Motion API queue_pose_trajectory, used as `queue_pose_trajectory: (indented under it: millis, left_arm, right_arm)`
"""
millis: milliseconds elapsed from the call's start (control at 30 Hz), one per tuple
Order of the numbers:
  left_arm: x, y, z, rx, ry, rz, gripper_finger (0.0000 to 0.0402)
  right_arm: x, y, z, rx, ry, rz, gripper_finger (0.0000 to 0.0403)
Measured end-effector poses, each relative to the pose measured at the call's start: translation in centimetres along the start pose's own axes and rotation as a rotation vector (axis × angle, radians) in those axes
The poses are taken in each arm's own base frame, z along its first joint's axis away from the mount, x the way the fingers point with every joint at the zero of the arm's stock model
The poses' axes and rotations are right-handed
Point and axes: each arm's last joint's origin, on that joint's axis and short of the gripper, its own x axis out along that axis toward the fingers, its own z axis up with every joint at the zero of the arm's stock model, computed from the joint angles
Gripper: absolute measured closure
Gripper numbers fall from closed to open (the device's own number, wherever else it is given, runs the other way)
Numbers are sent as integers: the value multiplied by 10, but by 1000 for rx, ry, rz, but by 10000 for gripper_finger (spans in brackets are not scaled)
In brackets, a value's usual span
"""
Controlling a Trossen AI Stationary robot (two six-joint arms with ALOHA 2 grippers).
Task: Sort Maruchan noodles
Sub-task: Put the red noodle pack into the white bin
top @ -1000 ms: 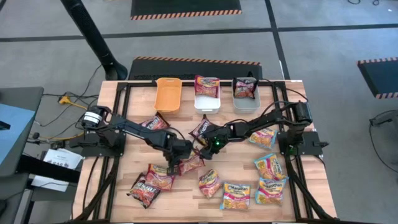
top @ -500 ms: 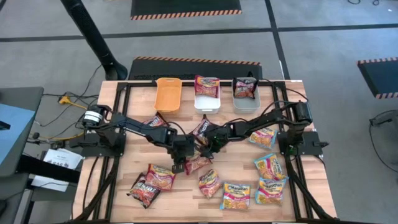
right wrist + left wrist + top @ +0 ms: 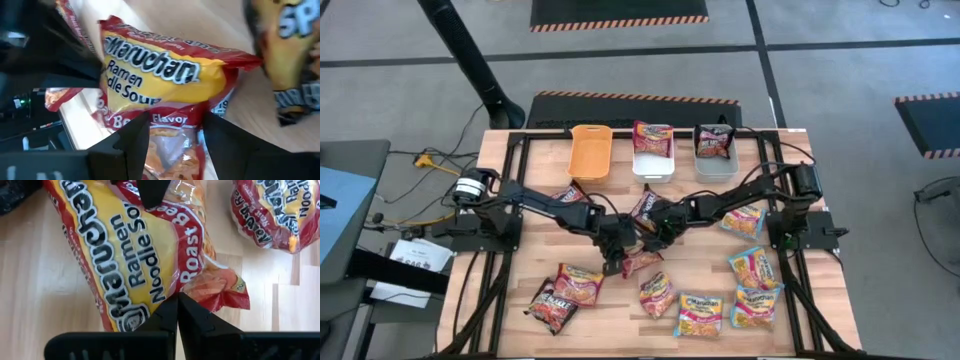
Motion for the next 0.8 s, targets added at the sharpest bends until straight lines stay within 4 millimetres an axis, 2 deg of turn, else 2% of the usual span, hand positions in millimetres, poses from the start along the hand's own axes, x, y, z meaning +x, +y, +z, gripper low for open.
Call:
queue_pose_trajectory:
  millis: [167, 300, 467, 567, 800]
  left_arm:
    - [9, 4, 0, -12, 13, -47, 402]
    - [22, 7, -1, -15, 21, -98, 401]
    - [23, 6, 0, -10, 8, -99, 401]
    - [22, 7, 2, -8, -13, -98, 401]
    - [22, 7, 4, -6, -23, -95, 401]
  right_arm:
    - [2, 5, -4, -7, 9, 40, 194]
    - [2, 2, -4, 0, -6, -2, 194]
    - [1, 2, -5, -12, -7, -18, 203]
    - [1, 1, -5, -20, -8, -22, 233]
    - [1, 1, -4, -71, -11, -27, 337]
